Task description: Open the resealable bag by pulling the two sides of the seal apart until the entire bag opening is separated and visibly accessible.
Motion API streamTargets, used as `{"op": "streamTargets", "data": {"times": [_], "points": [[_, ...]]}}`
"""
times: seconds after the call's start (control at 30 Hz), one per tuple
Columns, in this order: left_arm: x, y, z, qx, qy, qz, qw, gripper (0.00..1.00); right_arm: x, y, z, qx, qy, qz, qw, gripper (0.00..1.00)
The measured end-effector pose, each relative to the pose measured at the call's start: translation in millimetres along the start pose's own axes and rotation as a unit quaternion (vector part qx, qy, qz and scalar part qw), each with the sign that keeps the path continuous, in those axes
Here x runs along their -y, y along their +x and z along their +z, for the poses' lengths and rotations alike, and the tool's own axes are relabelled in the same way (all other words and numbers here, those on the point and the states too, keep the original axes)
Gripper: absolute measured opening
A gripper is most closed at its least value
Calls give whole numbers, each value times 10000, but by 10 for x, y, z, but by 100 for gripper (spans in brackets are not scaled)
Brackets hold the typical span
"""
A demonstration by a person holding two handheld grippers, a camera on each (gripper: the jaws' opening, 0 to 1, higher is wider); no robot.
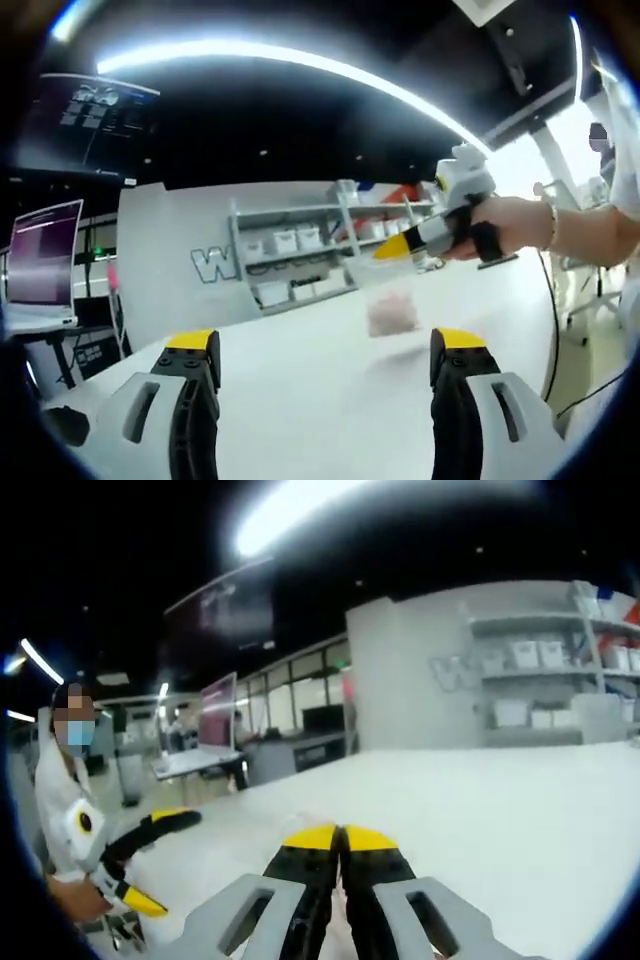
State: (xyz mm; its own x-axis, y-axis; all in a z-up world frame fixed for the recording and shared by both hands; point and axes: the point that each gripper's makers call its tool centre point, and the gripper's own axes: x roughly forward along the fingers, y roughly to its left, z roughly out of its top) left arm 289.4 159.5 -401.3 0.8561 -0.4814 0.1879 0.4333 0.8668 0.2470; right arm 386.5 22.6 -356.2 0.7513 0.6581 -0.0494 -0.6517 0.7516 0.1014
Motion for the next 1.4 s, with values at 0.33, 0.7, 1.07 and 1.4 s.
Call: {"op": "streamTargets", "data": {"times": [0.33,0.7,1.07,1.4], "points": [[24,21,3,20,-80,-6,10000,84,39,129,-43,-98,44,-8,9999,0],[-5,11,-52,-18,-124,9,9999,84,105,272,-54,-153,17,-75,9999,0],[-34,-7,-78,-22,-158,58,9999,84,183,473,-109,-257,-94,-148,9995,0],[-45,-9,-91,-23,-197,69,9998,84,312,600,-76,-261,-65,-263,9993,0]]}}
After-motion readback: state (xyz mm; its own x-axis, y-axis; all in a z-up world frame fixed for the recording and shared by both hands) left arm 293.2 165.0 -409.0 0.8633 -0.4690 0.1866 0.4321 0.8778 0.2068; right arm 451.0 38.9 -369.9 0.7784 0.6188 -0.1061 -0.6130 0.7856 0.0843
